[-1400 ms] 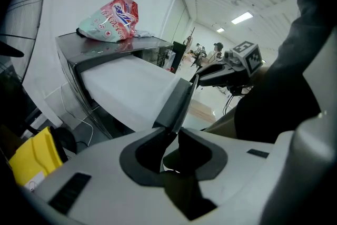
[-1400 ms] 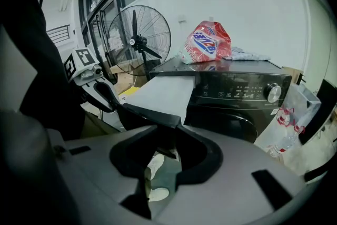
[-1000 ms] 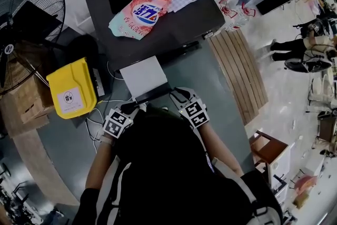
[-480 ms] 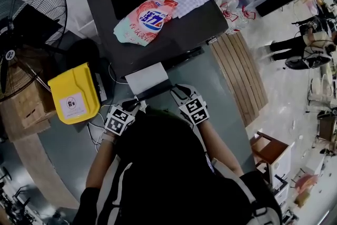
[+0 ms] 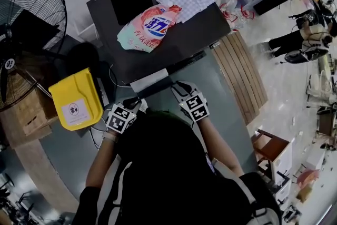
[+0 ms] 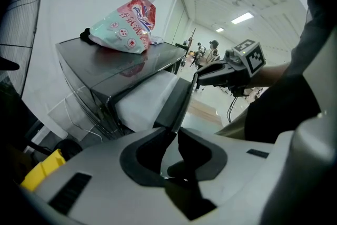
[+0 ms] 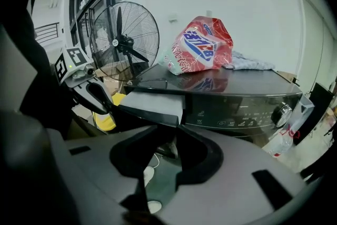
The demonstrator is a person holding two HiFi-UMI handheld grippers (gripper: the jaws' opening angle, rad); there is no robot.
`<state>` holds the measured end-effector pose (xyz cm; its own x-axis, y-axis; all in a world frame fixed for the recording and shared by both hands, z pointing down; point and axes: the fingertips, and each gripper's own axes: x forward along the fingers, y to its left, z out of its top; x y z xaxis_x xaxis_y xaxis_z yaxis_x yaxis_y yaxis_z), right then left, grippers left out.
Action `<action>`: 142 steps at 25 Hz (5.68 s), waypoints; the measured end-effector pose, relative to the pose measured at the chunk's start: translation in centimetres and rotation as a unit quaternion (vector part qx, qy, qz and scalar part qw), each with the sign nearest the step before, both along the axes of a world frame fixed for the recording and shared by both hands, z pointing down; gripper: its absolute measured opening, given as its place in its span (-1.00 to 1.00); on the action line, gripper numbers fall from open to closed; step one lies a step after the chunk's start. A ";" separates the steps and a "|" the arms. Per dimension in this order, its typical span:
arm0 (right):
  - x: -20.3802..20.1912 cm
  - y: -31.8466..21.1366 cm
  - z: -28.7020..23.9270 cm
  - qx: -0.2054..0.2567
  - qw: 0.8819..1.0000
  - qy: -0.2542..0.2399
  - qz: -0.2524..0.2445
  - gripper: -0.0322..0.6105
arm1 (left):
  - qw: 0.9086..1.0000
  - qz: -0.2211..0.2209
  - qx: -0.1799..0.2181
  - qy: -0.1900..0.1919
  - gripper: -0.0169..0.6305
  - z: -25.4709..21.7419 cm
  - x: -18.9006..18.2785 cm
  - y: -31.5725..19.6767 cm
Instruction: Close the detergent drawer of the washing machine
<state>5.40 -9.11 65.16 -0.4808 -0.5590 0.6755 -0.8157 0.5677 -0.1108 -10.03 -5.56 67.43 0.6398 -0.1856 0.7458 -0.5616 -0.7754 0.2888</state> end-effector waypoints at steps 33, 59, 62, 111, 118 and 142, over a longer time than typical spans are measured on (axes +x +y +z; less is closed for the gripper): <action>-1.7 -5.3 0.1 0.010 0.995 0.021 0.097 -0.52 | 1.000 -0.002 0.019 0.008 -0.72 -0.3 -2.2 -5.6; -1.2 -2.9 1.3 -0.058 0.996 0.002 -0.072 -0.53 | 0.973 -0.226 -0.002 -0.037 -0.66 1.2 -2.5 -3.7; -1.8 -2.1 1.5 -0.057 0.992 0.003 -0.109 -0.61 | 0.973 -0.227 -0.005 -0.040 -0.66 1.5 -1.3 -3.3; -4.5 -6.1 1.9 0.003 0.974 0.086 -0.211 -0.85 | 0.979 -0.195 -0.001 -0.056 -0.92 1.6 1.2 -7.4; -5.0 -5.9 2.3 -0.012 0.971 0.089 -0.221 -0.85 | 0.982 -0.180 -0.015 -0.049 -0.91 1.7 1.2 -7.3; -2.4 -8.0 -9.4 0.005 0.994 -0.067 -0.083 -0.85 | 0.973 -0.202 0.074 0.081 -0.91 -10.7 2.5 -11.3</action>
<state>3.00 -17.09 55.72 -0.6523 -0.4707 0.5940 -0.6887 0.6954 -0.2053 -7.54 -16.83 56.78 0.5990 -0.5448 0.5868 -0.7859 -0.5405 0.3004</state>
